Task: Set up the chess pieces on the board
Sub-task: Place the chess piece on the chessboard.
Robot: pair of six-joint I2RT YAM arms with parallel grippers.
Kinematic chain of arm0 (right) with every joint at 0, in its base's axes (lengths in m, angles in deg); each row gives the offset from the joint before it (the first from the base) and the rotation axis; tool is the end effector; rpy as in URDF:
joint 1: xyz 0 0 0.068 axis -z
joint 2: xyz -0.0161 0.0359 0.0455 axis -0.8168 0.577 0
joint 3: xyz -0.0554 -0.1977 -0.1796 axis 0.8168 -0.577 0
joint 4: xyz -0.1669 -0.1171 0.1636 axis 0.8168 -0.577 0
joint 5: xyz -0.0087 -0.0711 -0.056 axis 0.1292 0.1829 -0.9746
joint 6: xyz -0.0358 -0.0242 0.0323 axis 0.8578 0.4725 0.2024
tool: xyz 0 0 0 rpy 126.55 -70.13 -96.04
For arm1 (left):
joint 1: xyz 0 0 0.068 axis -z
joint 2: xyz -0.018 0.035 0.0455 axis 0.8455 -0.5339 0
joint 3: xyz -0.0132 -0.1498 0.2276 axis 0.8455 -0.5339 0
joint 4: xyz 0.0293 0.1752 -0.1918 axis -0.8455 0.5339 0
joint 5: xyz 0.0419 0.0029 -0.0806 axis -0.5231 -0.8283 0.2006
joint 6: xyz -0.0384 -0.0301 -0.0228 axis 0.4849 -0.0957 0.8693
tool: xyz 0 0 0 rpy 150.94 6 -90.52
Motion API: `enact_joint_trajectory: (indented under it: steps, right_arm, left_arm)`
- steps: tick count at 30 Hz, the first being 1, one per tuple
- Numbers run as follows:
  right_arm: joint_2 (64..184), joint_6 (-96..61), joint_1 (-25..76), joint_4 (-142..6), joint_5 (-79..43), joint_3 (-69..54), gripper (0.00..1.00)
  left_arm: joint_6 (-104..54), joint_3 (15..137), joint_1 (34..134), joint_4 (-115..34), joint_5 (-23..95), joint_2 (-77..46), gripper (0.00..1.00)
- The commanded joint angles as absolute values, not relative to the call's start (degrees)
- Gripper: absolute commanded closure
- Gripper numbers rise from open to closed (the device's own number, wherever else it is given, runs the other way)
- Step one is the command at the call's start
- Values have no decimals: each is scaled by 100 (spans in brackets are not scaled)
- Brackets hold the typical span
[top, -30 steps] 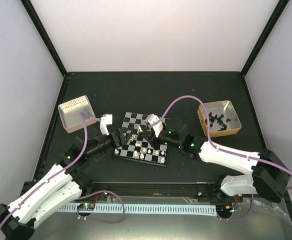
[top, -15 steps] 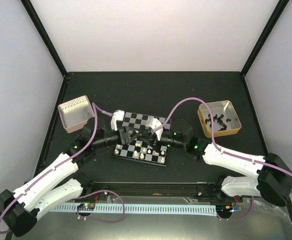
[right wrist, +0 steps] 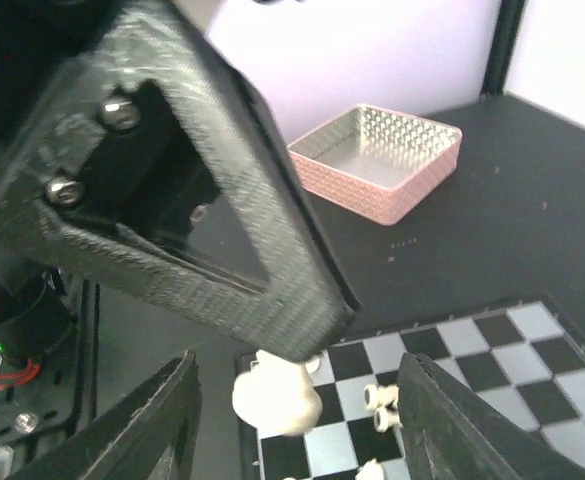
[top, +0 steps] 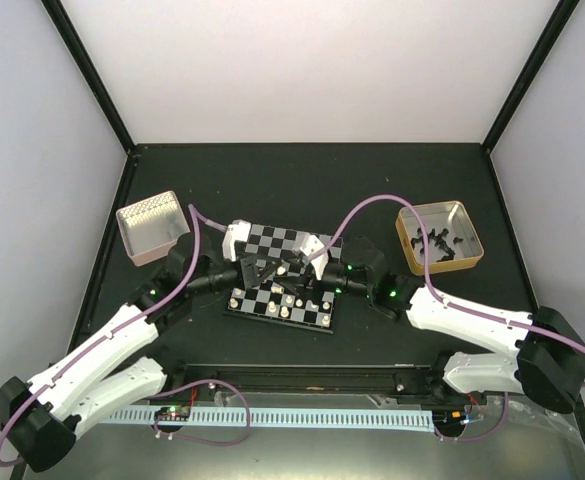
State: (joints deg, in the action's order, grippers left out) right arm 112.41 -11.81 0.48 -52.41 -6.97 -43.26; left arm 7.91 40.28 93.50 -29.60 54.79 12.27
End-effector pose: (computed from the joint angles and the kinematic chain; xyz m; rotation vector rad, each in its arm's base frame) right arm 0.1510 0.2290 0.2626 -1.0697 1.6113 0.9590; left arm 0.1465 -0.1257 0.2858 0.2085 2.1188 -1.3441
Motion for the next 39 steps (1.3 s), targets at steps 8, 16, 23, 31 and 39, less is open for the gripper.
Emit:
enact_joint_trajectory:
  steps: [8,16,23,31,39]
  right_arm:
    - [10380,-2939,106,-5478,-2480,-4652,33]
    - [10577,-4481,844,-6847,-3370,-4350,33]
    - [10988,-5450,2058,-7278,-2675,-4649,34]
    - [11064,-5411,2284,-7256,-2580,-4796,34]
    - [11194,-5294,2372,-7273,-2523,-4741,34]
  left_arm:
    - [-1177,3825,9395,-3224,3988,1546,98]
    - [-1996,3829,9719,-3780,3413,624,99]
    - [-2173,4145,9995,-4405,3009,-776,99]
    - [-1912,5433,10098,-3935,2680,-2851,99]
    - [-1950,5725,10213,-3861,2458,-3576,97]
